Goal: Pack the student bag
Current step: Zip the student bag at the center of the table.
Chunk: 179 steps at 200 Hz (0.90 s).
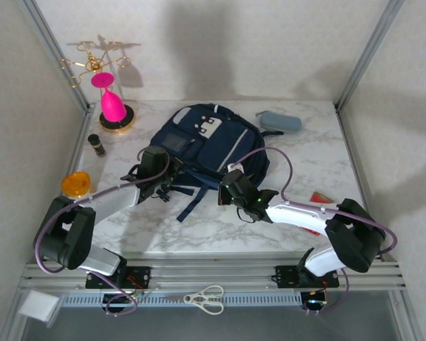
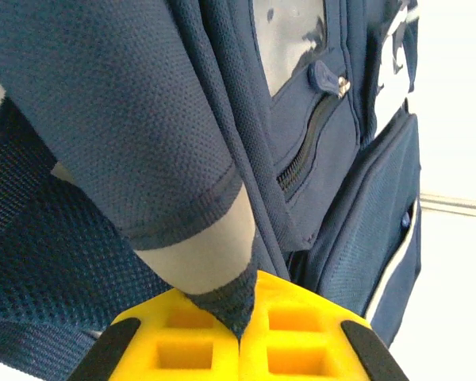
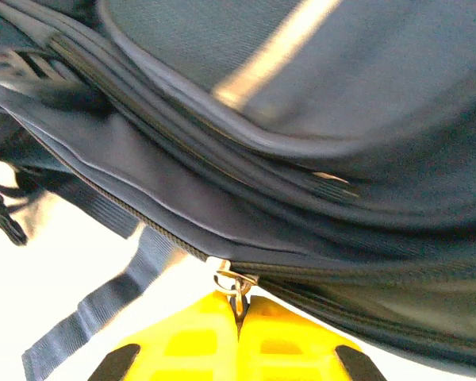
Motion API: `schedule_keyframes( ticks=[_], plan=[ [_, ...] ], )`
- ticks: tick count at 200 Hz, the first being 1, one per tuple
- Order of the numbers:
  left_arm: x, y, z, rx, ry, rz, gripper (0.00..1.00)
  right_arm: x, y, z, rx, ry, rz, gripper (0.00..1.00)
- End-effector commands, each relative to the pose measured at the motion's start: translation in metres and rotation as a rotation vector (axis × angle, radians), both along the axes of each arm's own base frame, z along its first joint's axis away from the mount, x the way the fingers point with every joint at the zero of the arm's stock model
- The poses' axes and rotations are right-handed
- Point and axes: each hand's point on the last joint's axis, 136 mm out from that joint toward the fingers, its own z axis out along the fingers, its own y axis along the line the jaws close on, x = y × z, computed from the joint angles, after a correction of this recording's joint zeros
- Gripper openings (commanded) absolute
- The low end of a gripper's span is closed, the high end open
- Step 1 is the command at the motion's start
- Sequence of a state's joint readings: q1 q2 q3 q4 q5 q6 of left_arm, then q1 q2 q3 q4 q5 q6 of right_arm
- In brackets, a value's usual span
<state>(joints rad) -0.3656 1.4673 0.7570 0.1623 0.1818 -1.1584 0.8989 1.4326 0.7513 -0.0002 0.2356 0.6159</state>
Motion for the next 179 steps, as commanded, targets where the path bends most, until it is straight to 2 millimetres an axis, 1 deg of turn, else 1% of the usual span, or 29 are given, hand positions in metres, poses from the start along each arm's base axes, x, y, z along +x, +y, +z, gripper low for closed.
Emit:
schedule_keyframes(
  ticks=[1,10,32,37,45,48,62,69,76,78,80,85,96,110,123,130,140,158,179],
  plan=[
    [0.037,0.038,0.030,0.123,-0.120,0.081,0.00,-0.014,-0.038,-0.018,-0.114,0.086,-0.085,0.00],
    [0.037,0.035,0.030,0.128,-0.123,0.053,0.00,-0.017,-0.031,-0.015,-0.089,0.097,-0.054,0.00],
    [0.031,0.011,0.032,0.042,-0.152,-0.047,0.00,-0.025,-0.008,-0.009,-0.021,0.119,0.025,0.00],
    [0.027,0.005,0.033,0.018,-0.156,-0.071,0.09,-0.026,-0.003,-0.007,-0.004,0.123,0.045,0.00],
    [0.020,0.000,0.032,-0.003,-0.148,-0.090,0.30,-0.026,0.002,-0.004,0.009,0.128,0.061,0.00],
    [0.015,-0.003,0.032,-0.010,-0.144,-0.096,0.36,-0.026,0.005,-0.002,0.014,0.129,0.066,0.00],
    [-0.006,-0.014,0.032,-0.053,-0.135,-0.100,0.57,-0.026,0.009,0.002,0.022,0.131,0.076,0.00],
    [-0.018,-0.021,0.033,-0.080,-0.134,-0.097,0.64,-0.026,0.010,0.003,0.023,0.133,0.081,0.00],
    [-0.030,-0.031,0.036,-0.119,-0.140,-0.095,0.67,-0.026,0.010,0.002,0.022,0.134,0.080,0.00],
    [-0.034,-0.033,0.034,-0.124,-0.134,-0.095,0.67,-0.025,0.010,0.002,0.021,0.134,0.080,0.00],
    [-0.036,-0.037,0.037,-0.142,-0.148,-0.096,0.68,-0.026,0.010,0.002,0.021,0.135,0.081,0.00],
    [-0.042,-0.044,0.040,-0.166,-0.154,-0.097,0.71,-0.026,0.011,0.001,0.021,0.137,0.083,0.00],
    [-0.055,-0.061,0.035,-0.208,-0.128,-0.100,0.72,-0.026,0.011,-0.001,0.017,0.139,0.087,0.00],
    [-0.070,-0.078,0.023,-0.271,-0.072,-0.084,0.72,-0.026,0.010,-0.003,0.011,0.142,0.085,0.00],
    [-0.079,-0.092,0.015,-0.329,-0.044,-0.065,0.71,-0.026,0.008,-0.004,0.003,0.146,0.075,0.00],
    [-0.080,-0.098,0.012,-0.344,-0.031,-0.058,0.72,-0.026,0.007,-0.004,-0.002,0.147,0.066,0.00],
    [-0.082,-0.105,0.003,-0.351,0.006,-0.049,0.72,-0.025,0.004,-0.004,-0.006,0.148,0.052,0.00],
    [-0.085,-0.113,-0.008,-0.389,0.044,-0.019,0.71,-0.026,0.003,-0.004,0.002,0.151,0.040,0.00],
    [-0.078,-0.121,-0.012,-0.396,0.051,-0.004,0.66,-0.028,0.006,-0.005,0.024,0.161,0.052,0.00]
  ],
)
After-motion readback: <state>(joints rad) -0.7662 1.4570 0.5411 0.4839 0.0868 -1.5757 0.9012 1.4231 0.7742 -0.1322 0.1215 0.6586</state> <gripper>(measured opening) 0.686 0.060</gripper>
